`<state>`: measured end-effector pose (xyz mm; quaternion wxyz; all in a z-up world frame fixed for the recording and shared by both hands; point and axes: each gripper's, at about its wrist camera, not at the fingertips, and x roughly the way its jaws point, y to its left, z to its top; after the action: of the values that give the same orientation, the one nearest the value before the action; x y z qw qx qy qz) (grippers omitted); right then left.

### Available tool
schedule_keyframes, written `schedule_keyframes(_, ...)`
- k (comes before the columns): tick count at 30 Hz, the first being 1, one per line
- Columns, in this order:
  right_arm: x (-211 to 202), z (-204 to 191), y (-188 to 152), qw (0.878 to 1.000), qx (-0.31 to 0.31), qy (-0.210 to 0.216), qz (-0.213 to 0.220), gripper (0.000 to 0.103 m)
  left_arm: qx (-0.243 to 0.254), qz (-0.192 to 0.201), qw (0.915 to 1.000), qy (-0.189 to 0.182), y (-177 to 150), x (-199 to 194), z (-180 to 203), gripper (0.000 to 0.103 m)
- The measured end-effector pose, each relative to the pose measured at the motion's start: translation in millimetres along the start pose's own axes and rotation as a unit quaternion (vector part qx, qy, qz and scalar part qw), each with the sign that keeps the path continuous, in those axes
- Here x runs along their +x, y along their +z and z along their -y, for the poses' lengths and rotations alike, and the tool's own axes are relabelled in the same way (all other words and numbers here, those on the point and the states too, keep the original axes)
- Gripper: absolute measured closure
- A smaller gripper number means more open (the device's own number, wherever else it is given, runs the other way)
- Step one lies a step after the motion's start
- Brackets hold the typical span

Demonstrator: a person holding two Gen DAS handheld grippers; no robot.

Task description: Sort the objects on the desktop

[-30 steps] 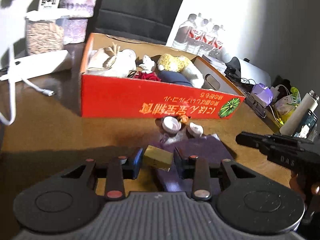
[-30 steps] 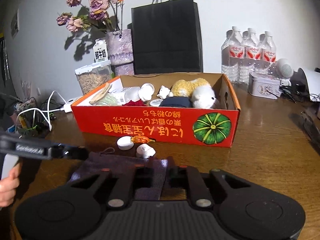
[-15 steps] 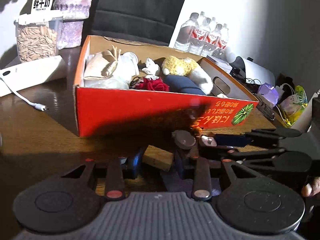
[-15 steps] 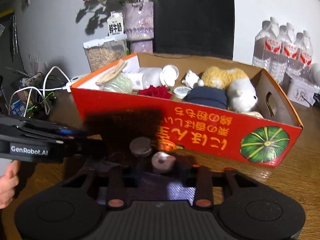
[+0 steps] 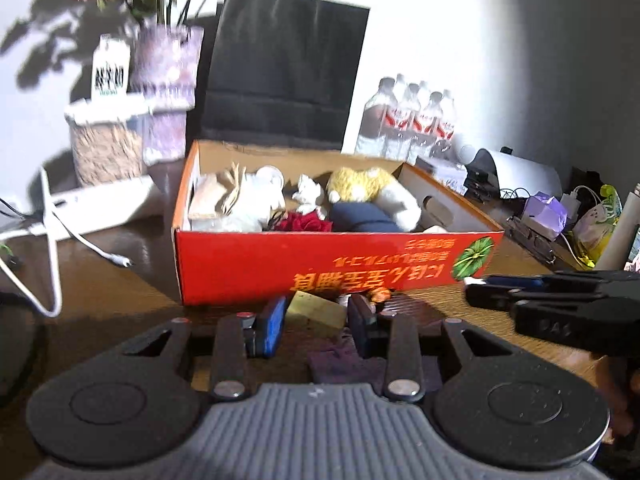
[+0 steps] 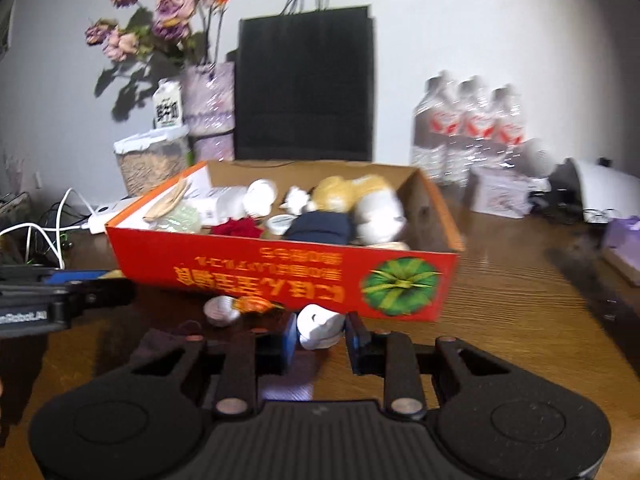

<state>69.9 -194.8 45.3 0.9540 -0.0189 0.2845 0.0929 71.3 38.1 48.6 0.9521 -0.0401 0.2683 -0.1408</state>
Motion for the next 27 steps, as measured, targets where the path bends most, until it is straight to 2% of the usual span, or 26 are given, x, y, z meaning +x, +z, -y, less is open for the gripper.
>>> schedule_keyframes(3,-26.2,10.0,-9.2,1.0,0.008,-0.009,0.01,0.078,0.007,0.013,0.9997,0.02,-6.1,-20.8,19.8,0.068)
schedule_keyframes(6,-55.8,12.8,-27.8,1.0,0.009,0.011,0.028,0.078,0.017,0.031,0.9988,0.034,-18.3,-43.8,39.2,0.068)
schedule_keyframes(11,-86.0,0.5,-60.9,0.998,-0.014,0.032,0.042,0.078,0.034,0.04,0.9983,0.026,-45.7,-71.0,63.6,0.068)
schedule_keyframes(15,-103.4,-11.8,-80.2,0.997,-0.029,0.03,0.069,0.078,0.031,0.058,0.9974,0.03,-66.2,-85.4,72.6,0.068)
schedule_keyframes(18,-108.1,-16.6,-87.0,0.996,-0.029,0.023,0.082,0.078,0.029,0.062,0.9971,0.033,-76.2,-90.6,74.5,0.068)
schedule_keyframes(22,-104.4,-20.1,-89.8,0.996,-0.028,0.016,0.081,0.078,0.027,0.048,0.9978,0.037,-83.4,-88.5,74.6,0.068)
schedule_keyframes(27,-104.5,-19.9,-88.6,0.995,-0.023,0.02,0.09,0.078,0.03,0.06,0.9968,0.044,-83.9,-90.5,74.6,0.068)
